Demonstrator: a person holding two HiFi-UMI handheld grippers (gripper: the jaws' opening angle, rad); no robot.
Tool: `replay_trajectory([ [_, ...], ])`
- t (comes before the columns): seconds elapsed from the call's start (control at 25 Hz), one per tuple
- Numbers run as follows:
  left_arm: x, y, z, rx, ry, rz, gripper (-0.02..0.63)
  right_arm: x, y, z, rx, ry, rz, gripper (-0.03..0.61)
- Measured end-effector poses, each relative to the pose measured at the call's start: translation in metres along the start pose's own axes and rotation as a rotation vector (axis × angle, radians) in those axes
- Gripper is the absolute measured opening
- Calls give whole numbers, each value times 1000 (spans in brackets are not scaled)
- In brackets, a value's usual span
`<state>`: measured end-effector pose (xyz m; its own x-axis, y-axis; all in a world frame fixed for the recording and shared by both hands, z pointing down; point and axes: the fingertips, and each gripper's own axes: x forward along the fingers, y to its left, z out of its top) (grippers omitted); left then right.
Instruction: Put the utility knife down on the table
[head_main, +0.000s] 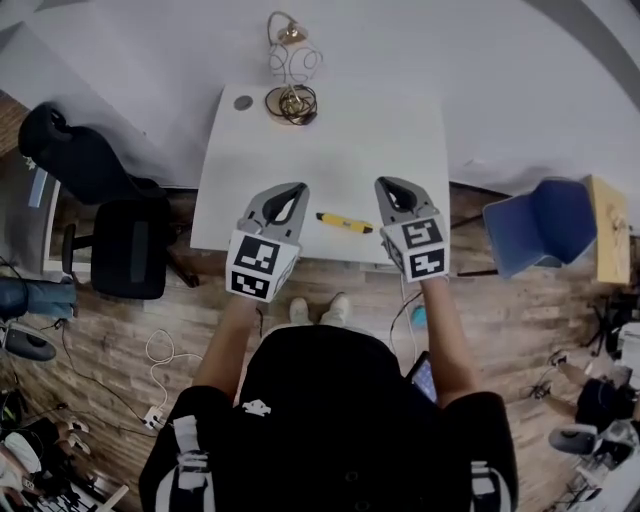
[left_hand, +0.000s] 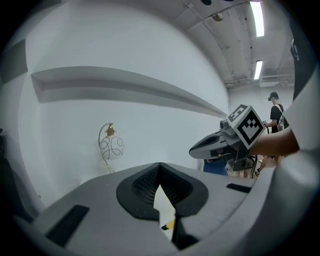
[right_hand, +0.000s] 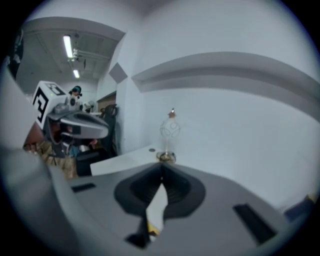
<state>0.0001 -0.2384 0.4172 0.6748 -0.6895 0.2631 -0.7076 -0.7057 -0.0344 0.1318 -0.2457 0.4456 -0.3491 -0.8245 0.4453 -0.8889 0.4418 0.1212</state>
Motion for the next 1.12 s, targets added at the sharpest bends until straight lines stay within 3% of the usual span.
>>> replay_trajectory([
  [0.56, -35, 7, 84, 61, -172, 52, 15, -74, -13, 96, 10, -304, -138, 35],
  [1.12, -54, 5, 120, 108, -247, 70, 15, -98, -17, 117, 66, -397, -151, 34],
])
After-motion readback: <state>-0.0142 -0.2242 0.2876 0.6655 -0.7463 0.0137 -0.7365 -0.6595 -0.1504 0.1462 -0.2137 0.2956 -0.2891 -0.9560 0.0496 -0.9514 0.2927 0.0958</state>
